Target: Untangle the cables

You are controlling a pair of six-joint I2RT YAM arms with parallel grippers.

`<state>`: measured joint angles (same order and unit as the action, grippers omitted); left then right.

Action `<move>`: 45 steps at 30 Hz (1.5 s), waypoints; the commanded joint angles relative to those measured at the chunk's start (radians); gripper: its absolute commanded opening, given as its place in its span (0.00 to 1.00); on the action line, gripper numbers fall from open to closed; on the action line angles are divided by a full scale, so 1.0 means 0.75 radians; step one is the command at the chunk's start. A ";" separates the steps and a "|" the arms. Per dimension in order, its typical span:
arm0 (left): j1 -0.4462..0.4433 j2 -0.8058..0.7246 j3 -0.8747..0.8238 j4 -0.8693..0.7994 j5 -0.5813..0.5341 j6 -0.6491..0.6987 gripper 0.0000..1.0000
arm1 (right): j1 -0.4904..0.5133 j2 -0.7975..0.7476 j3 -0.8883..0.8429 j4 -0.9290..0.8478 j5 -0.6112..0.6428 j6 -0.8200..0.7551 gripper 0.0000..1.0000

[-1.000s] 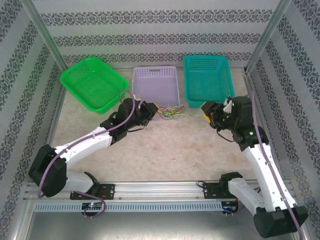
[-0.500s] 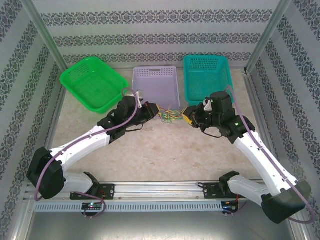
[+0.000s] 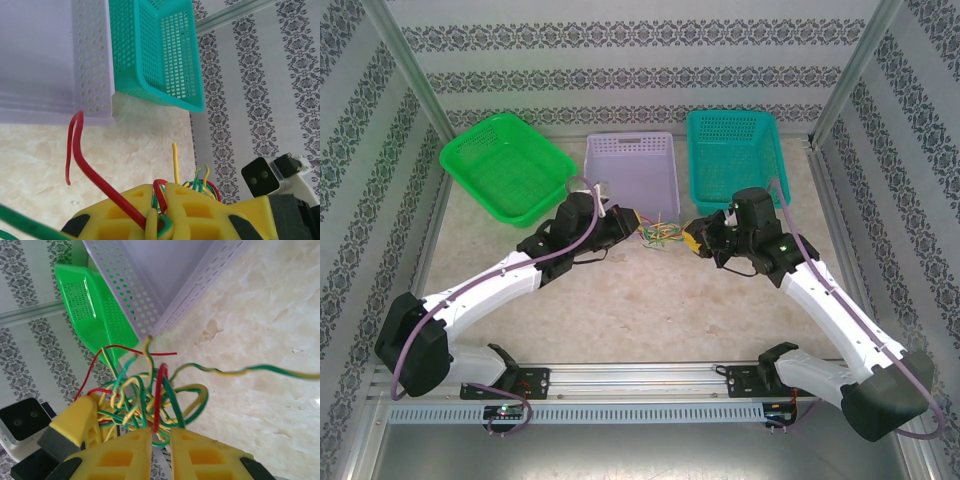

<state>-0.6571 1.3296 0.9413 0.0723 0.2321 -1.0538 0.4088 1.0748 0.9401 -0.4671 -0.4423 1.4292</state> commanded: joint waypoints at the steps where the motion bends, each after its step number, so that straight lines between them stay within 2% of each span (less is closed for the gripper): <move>1: -0.017 0.007 0.048 0.005 0.004 0.037 0.00 | 0.008 -0.003 0.010 0.044 0.016 0.053 0.19; 6: -0.022 0.002 0.051 0.004 -0.003 0.040 0.00 | 0.008 -0.008 0.014 0.011 0.009 0.050 0.20; 12: -0.024 0.004 0.074 -0.001 0.005 0.045 0.00 | 0.007 -0.002 -0.056 0.048 0.036 0.062 0.17; 17: -0.036 0.001 0.066 0.018 0.011 0.031 0.00 | 0.001 0.053 -0.029 0.078 0.043 0.043 0.13; 22: -0.038 -0.018 0.053 0.001 0.002 0.035 0.00 | -0.014 0.060 -0.012 0.060 0.076 0.013 0.00; 23: -0.038 -0.026 0.048 -0.011 -0.006 0.042 0.00 | -0.022 0.050 -0.014 0.045 0.083 0.004 0.00; 27: -0.035 -0.067 0.030 -0.076 -0.042 0.077 0.00 | -0.102 -0.025 -0.029 -0.034 0.101 -0.068 0.00; 30: -0.015 -0.106 0.001 -0.126 -0.061 0.097 0.00 | -0.215 -0.089 -0.049 -0.110 0.071 -0.156 0.00; 34: 0.033 -0.170 -0.041 -0.210 -0.082 0.127 0.00 | -0.373 -0.153 -0.077 -0.200 0.009 -0.281 0.00; 37: 0.074 -0.202 -0.060 -0.250 -0.072 0.139 0.00 | -0.426 -0.169 -0.073 -0.239 -0.004 -0.339 0.00; 42: 0.095 -0.212 -0.074 -0.268 -0.050 0.145 0.00 | -0.413 -0.148 -0.077 -0.211 -0.016 -0.336 0.00; 45: 0.095 -0.210 -0.078 -0.249 -0.039 0.138 0.00 | -0.338 -0.110 -0.057 -0.178 -0.040 -0.290 0.00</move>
<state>-0.5941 1.1896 0.8852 -0.1108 0.1951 -0.9714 0.1135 0.9726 0.8932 -0.6094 -0.4400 1.2121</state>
